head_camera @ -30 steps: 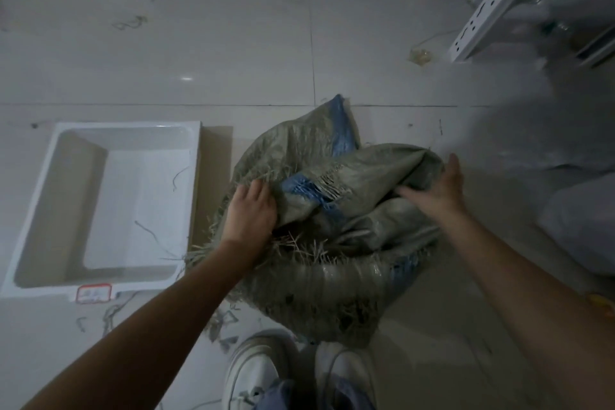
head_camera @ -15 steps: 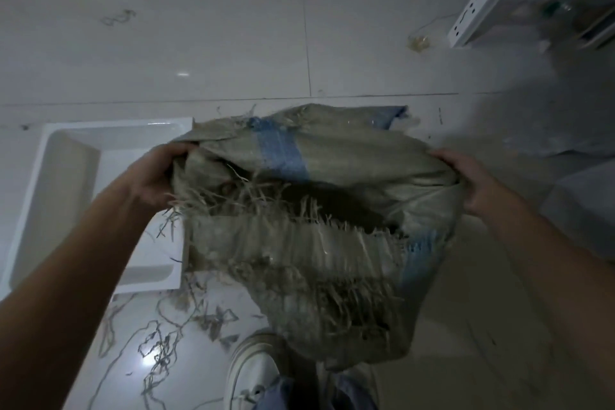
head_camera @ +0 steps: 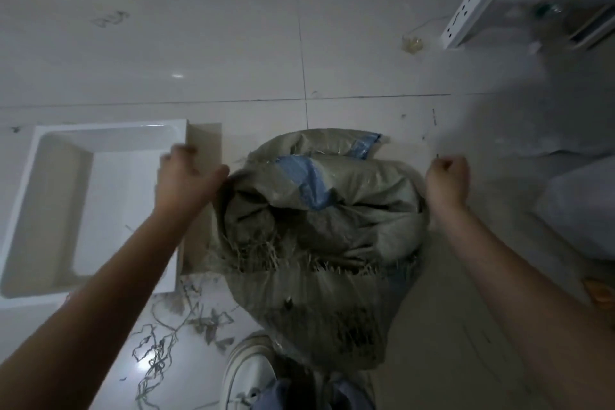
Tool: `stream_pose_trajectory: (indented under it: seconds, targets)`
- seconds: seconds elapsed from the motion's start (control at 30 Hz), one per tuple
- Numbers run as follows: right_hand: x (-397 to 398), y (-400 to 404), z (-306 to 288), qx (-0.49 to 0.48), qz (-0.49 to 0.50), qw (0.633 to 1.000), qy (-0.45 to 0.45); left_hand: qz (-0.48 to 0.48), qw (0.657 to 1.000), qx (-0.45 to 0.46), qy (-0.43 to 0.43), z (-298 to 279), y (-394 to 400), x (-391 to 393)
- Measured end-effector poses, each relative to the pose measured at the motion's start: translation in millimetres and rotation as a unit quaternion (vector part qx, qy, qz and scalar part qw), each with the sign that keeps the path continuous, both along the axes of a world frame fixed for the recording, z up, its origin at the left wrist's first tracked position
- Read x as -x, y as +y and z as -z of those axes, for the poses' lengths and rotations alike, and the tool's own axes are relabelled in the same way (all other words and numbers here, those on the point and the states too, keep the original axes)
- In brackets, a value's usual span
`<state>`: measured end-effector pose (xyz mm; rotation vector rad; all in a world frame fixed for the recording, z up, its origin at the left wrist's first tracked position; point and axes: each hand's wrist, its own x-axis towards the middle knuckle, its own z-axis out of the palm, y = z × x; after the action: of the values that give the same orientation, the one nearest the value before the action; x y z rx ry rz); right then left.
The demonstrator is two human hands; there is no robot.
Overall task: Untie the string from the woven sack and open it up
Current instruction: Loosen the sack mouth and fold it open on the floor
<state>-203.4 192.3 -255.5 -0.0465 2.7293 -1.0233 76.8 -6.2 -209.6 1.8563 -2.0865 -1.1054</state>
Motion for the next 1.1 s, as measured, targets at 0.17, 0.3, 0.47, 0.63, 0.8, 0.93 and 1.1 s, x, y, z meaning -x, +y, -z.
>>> stream_pose_trajectory:
  seconds: [0.17, 0.3, 0.47, 0.63, 0.8, 0.93, 1.1]
  targets:
    - [-70.1, -10.0, -62.4, 0.059, -0.501, 0.862, 0.056, 0.523, 0.830, 0.194, -0.012, -31.1, 95.9, 41.4]
    - [-90.1, 1.8, -38.5, -0.162, -0.703, 0.680, -0.130, 0.676, 0.691, 0.074, -0.243, 27.0, 117.0, 35.2]
    - [-101.2, 29.2, -11.2, -0.269, -0.825, 0.496, -0.034, 0.724, 0.631, 0.114, -0.254, 44.2, 115.8, 13.5]
    - [-121.5, 37.5, 10.2, -0.186, -0.837, 0.514, -0.018, 0.764, 0.593, 0.120, -0.224, 44.1, 116.0, -4.9]
    - [-135.7, 33.4, 10.5, -0.248, -0.816, 0.522, -0.003, 0.791, 0.563, 0.136, -0.197, 45.4, 106.4, -20.6]
    - [-132.2, 36.6, -2.8, -0.115, -0.798, 0.589, 0.058, 0.778, 0.606, 0.152, -0.063, 47.7, 93.4, -27.0]
    - [-108.1, 33.9, -33.0, -0.121, -0.762, 0.630, -0.094, 0.707, 0.663, 0.246, -0.001, 18.9, 62.9, -28.6]
